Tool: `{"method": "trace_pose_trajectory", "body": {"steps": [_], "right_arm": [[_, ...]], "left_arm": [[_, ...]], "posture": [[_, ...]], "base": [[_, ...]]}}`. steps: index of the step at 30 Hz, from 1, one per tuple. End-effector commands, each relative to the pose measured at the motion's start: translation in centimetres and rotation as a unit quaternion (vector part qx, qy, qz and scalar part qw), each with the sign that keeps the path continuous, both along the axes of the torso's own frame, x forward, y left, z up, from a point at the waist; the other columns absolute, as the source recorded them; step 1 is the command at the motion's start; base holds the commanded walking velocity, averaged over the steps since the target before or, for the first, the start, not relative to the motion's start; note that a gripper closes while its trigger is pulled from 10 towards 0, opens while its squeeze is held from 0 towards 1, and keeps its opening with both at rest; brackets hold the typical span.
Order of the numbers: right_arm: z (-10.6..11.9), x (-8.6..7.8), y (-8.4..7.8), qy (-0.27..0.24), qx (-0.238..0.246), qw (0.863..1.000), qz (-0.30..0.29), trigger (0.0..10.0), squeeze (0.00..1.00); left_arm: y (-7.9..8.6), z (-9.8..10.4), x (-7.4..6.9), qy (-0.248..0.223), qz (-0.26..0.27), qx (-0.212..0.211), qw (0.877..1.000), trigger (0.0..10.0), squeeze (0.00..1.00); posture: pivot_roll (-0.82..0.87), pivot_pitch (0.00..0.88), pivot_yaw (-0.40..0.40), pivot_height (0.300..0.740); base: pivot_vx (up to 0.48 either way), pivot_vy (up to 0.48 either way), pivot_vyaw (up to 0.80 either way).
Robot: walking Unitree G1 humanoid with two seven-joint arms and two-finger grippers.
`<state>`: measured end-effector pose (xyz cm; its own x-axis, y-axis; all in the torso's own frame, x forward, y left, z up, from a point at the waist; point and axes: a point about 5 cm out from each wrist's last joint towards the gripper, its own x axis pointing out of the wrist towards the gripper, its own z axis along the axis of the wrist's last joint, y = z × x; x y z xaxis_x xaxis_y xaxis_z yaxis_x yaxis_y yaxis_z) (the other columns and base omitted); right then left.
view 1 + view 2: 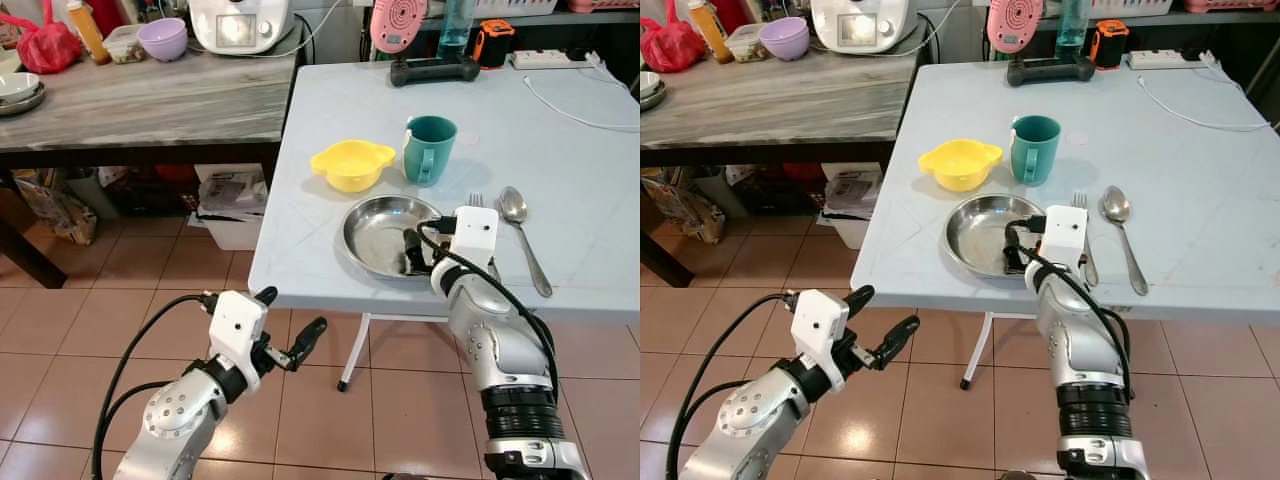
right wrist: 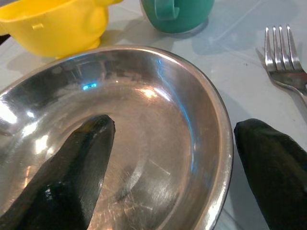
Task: Setting the table
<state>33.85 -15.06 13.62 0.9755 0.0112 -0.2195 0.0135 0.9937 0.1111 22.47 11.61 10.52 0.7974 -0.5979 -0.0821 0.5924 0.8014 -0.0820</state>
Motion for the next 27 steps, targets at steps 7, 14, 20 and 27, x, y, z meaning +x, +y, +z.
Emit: {"method": "trace_pose_trajectory", "body": {"steps": [7, 14, 20, 27], "right_arm": [[0.3, 0.4, 0.9, 0.018, 0.006, 1.000, 0.006, 0.0, 0.00], [-0.3, 0.5, 0.6, 0.047, 0.012, 0.999, -0.009, 0.0, 0.00], [-0.5, 0.5, 0.3, 0.057, 0.015, 0.998, -0.017, 0.0, 0.00], [-0.6, 0.6, 0.1, 0.065, 0.018, 0.997, -0.022, 0.0, 0.00]], "left_arm": [[0.4, 0.8, -0.3, -0.008, -0.032, -0.006, 0.999, 10.0, 0.00], [0.5, 1.0, -0.1, -0.013, -0.037, -0.005, 0.999, 10.0, 0.00], [0.3, 0.9, -0.2, -0.012, -0.039, -0.008, 0.999, 10.0, 0.00], [0.3, 1.0, -0.1, -0.011, -0.037, -0.009, 0.999, 10.0, 0.00]], "posture": [[-0.09, 0.106, 0.075, 0.740], [-0.09, 0.099, 0.077, 0.740], [-0.09, 0.095, 0.074, 0.740], [-0.09, 0.093, 0.074, 0.740]], "base": [[0.000, 0.000, 0.00], [0.000, 0.000, 0.00], [0.000, 0.000, 0.00], [0.000, 0.000, 0.00]]}}
